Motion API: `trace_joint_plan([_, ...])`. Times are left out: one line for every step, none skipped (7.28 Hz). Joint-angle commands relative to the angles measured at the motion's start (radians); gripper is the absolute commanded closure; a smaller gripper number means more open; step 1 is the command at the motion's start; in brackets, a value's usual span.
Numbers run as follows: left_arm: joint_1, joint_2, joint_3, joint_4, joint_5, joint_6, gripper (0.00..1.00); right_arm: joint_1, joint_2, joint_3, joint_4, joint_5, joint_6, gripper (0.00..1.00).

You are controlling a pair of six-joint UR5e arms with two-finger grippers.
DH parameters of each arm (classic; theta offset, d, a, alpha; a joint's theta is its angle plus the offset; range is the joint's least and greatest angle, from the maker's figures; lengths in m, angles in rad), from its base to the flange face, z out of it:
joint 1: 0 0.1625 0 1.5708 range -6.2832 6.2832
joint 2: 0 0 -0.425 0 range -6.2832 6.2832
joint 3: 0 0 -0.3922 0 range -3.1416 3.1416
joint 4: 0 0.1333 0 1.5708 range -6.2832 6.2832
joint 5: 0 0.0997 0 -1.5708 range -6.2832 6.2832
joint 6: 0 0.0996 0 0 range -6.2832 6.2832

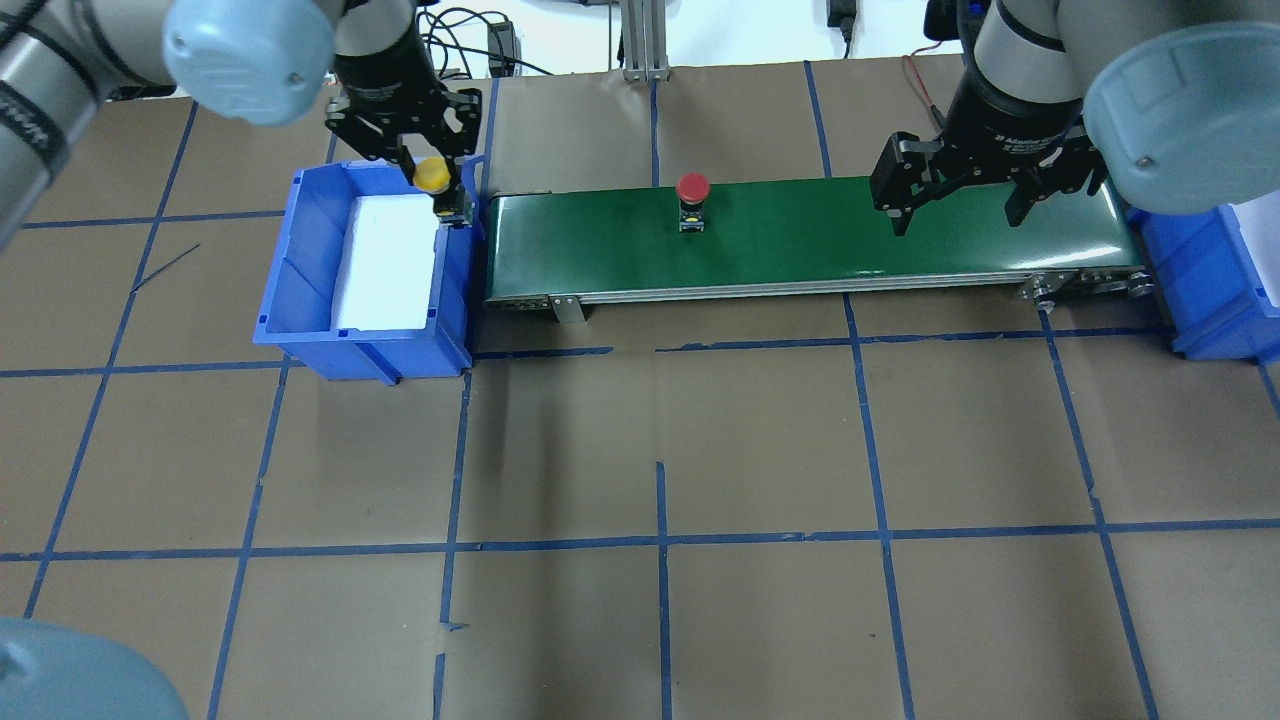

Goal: Transport two buttons from left to right
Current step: 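Lift the yellow button and carry it with the left gripper onto the conveyor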

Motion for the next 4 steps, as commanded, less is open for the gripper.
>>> trace_joint_plan([-0.075,-0.097,0.001,0.117,0.028,-0.043,0.87,-0.002,-0.002,-0.001,0.002,-0.003,0.000,0.00])
trace_joint_plan([-0.075,-0.109,0.003,0.139,0.030,-0.039,0.87,-0.002,-0.003,-0.001,0.000,-0.003,0.001,0.00])
trace_joint_plan([-0.075,-0.124,0.003,0.153,0.035,-0.037,0.87,-0.001,-0.003,-0.001,0.000,-0.003,0.002,0.00])
trace_joint_plan([-0.075,-0.144,0.003,0.185,0.038,-0.028,0.87,-0.001,-0.003,0.000,0.000,-0.001,0.000,0.00])
